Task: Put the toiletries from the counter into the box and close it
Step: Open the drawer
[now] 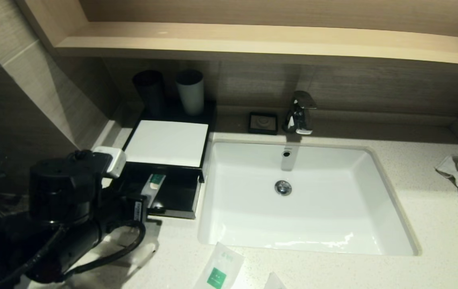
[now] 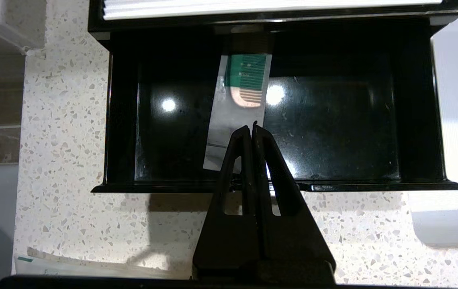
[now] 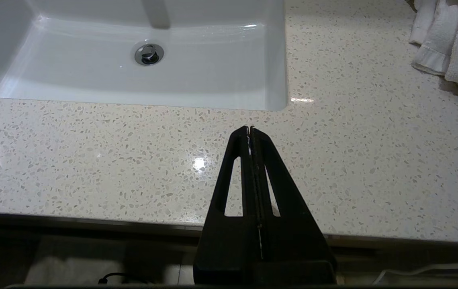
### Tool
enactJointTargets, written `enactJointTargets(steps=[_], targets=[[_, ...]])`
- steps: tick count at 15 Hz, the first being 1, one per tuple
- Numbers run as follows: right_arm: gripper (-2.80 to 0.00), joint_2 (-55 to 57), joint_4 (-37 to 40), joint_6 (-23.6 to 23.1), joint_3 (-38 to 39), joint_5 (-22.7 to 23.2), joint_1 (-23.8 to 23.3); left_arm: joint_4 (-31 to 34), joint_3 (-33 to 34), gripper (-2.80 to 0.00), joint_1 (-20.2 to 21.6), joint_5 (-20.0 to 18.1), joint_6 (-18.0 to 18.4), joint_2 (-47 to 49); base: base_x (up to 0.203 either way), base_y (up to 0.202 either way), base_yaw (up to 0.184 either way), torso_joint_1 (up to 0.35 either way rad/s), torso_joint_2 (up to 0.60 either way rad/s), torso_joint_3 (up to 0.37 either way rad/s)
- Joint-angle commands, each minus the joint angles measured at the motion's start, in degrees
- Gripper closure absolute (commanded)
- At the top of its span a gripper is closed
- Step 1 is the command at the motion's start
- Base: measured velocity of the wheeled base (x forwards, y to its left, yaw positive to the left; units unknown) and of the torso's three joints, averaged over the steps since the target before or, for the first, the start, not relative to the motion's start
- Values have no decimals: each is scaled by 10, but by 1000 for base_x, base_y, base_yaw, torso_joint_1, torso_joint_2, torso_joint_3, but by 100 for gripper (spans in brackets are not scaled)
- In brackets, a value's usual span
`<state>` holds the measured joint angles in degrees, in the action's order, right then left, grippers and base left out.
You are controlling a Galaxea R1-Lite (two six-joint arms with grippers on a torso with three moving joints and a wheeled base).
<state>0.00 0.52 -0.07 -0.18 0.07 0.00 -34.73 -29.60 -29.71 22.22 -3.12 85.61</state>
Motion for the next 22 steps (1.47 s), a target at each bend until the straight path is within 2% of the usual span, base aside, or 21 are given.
enactJointTargets(steps=[1,4,8,18,22], targets=[[0,0,0,0,0,0,0,49,-32,0,0,1,0,12,0,0,0,0,0,0],[0,0,0,0,0,0,0,113,-68,0,0,-1,0,25,0,0,0,0,0,0],[0,0,0,0,0,0,0,146,-86,0,0,-1,0,48,0,0,0,0,0,0],[0,0,0,0,0,0,0,172,-78,0,-1,-2,0,54,0,0,0,0,0,0],[0,0,0,0,0,0,0,204,-75,0,-1,-2,-5,38,0,0,0,0,0,0]])
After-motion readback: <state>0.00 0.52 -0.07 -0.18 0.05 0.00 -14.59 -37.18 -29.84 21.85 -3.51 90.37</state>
